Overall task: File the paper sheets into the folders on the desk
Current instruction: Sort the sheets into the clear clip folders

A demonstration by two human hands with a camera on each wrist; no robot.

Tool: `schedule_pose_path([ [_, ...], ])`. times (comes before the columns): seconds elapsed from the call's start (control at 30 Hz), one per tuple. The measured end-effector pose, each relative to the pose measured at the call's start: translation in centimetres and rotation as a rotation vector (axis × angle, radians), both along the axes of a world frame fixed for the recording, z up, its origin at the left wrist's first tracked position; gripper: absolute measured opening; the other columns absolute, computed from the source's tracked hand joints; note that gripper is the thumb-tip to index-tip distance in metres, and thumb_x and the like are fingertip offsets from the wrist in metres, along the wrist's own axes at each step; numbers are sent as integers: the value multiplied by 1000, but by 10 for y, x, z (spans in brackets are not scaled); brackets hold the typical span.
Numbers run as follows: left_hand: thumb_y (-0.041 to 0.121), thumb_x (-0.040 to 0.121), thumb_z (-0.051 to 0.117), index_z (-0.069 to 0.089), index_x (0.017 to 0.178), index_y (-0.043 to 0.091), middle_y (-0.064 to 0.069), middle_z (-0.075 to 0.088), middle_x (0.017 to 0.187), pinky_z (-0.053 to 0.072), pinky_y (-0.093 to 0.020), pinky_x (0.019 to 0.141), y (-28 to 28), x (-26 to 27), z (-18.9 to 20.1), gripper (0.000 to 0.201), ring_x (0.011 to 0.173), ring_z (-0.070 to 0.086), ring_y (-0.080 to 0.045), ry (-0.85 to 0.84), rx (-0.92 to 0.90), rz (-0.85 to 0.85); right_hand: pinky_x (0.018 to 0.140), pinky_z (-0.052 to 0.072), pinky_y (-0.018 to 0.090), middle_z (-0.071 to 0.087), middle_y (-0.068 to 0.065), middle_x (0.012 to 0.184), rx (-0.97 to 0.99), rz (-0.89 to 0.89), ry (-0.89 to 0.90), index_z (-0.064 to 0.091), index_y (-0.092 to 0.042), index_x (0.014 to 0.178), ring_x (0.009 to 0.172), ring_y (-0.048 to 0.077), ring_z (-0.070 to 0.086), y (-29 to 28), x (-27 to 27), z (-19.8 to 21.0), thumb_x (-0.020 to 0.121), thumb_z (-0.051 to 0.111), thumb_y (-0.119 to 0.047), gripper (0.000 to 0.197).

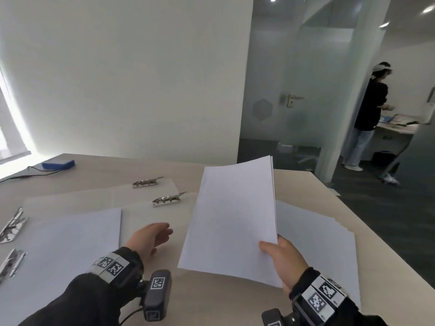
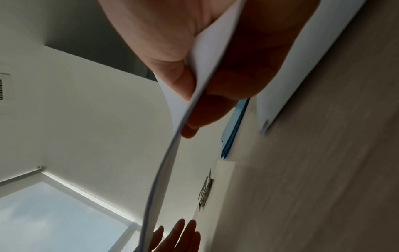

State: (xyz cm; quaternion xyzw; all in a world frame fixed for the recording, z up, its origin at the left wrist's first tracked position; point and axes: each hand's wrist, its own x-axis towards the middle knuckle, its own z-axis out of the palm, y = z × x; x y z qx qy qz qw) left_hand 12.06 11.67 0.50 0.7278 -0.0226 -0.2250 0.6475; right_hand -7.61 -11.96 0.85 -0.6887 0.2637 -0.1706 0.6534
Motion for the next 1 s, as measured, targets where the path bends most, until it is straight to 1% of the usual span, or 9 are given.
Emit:
schedule_pose_path([
  [0.1, 34, 95, 50, 65, 114, 16, 0, 74, 110, 36, -35, 85, 16, -6, -5, 30, 108, 64, -17, 60, -33, -18, 76, 56, 33, 78, 1, 96, 24, 61, 32, 70, -15, 104, 92, 22, 72, 17, 20, -3, 95, 52, -4, 23],
  [0.17, 38, 95, 49, 66, 114, 17, -4, 75, 108, 40, -36, 85, 27, -12, -9, 32, 108, 66, -23, 75, -23, -51, 81, 57, 38, 78, 5, 98, 31, 117, 54, 70, -12, 106, 93, 26, 72, 32, 33, -7, 95, 52, -3, 23],
  [0.23, 29, 96, 52, 67, 113, 11, -12, 75, 107, 50, -45, 93, 39, -14, -9, 29, 105, 67, -33, 46, 0, -58, 88, 57, 43, 78, 7, 99, 32, 171, 75, 69, -10, 107, 94, 28, 73, 46, 44, -12, 94, 54, -4, 22],
  [0.3, 12, 97, 50, 67, 111, 4, -19, 74, 105, 53, -49, 93, 52, -13, -7, 23, 101, 68, -38, 35, 34, -46, 90, 57, 46, 78, 9, 100, 53, 225, 101, 69, -7, 109, 95, 30, 73, 58, 53, -14, 93, 55, -5, 21],
  [0.4, 3, 95, 48, 66, 106, -2, -26, 72, 103, 55, -52, 88, 72, -8, -10, 22, 99, 68, -45, 71, 68, -43, 81, 58, 38, 78, 11, 97, 109, 295, 126, 70, -3, 105, 92, 29, 73, 63, 62, -12, 94, 55, -10, 20],
  [0.5, 0, 90, 51, 70, 99, -4, -30, 72, 99, 51, -61, 91, 90, -1, -16, 21, 97, 67, -50, 78, 120, -9, 56, 51, 28, 72, 10, 81, 148, 337, 175, 72, -4, 97, 65, 23, 65, 59, 67, -9, 92, 55, -14, 20],
  [0.6, -1, 87, 54, 71, 96, -4, -30, 72, 98, 51, -61, 92, 100, -1, -18, 20, 96, 67, -50, 85, 119, 12, 48, 48, 25, 69, 13, 79, 170, 354, 265, 70, -6, 104, 54, 24, 60, 56, 71, -13, 89, 58, -17, 22],
  [0.77, 13, 62, 64, 77, 79, 2, -26, 74, 94, 52, -57, 92, 103, -2, -17, 24, 93, 69, -46, 109, 118, -22, 45, 47, 24, 69, 10, 72, 135, 357, 313, 68, -5, 102, 48, 20, 62, 54, 78, -24, 89, 54, -8, 19],
  [1.0, 16, 67, 64, 72, 97, -1, -24, 73, 101, 49, -57, 98, 102, 0, -19, 35, 100, 67, -44, 98, 139, -56, 61, 52, 35, 71, 17, 82, 125, 347, 336, 67, -1, 107, 63, 28, 64, 49, 81, -27, 86, 56, -7, 24],
])
